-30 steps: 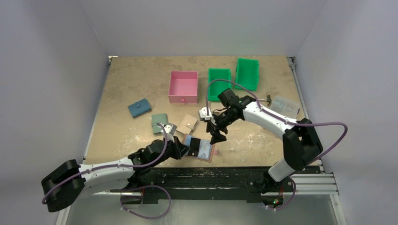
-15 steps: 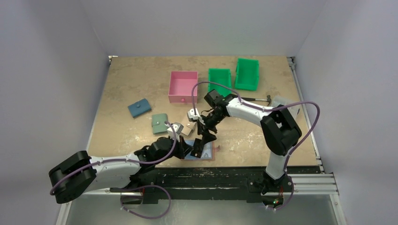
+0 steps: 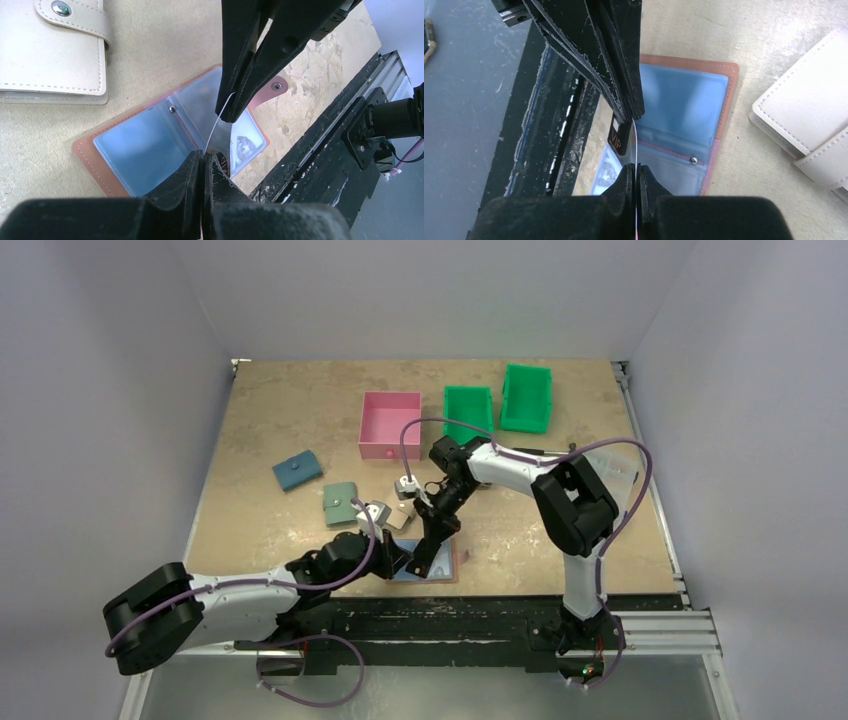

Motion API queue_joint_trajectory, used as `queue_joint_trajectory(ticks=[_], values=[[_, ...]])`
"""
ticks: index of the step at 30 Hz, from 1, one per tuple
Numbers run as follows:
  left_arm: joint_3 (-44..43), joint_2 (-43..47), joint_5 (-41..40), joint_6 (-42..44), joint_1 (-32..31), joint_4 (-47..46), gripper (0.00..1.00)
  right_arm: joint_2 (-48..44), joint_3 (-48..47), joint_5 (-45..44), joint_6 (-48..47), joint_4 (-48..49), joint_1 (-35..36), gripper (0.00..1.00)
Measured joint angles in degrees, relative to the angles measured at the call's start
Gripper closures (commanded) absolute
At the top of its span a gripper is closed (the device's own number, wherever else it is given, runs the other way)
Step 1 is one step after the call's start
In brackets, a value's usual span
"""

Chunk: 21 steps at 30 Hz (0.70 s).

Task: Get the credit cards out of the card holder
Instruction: Place the credit card in the storage box.

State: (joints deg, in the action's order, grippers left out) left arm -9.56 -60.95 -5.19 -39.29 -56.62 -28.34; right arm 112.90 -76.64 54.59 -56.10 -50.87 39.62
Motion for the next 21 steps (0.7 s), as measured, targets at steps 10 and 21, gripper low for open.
queue_joint_trajectory(ticks=[10,21], values=[[-1.7,16.13,-5.9,-1.79,0.02,13.33,0.15,-0.07,-3.13,1.6,-0.96,-6.99,-2.14,1.0],[-13.46,26.34,-13.0,-1.62,0.02,31.26,0.01,-6.78,-8.35,1.84,-4.9,-16.55,-22.93,1.0]])
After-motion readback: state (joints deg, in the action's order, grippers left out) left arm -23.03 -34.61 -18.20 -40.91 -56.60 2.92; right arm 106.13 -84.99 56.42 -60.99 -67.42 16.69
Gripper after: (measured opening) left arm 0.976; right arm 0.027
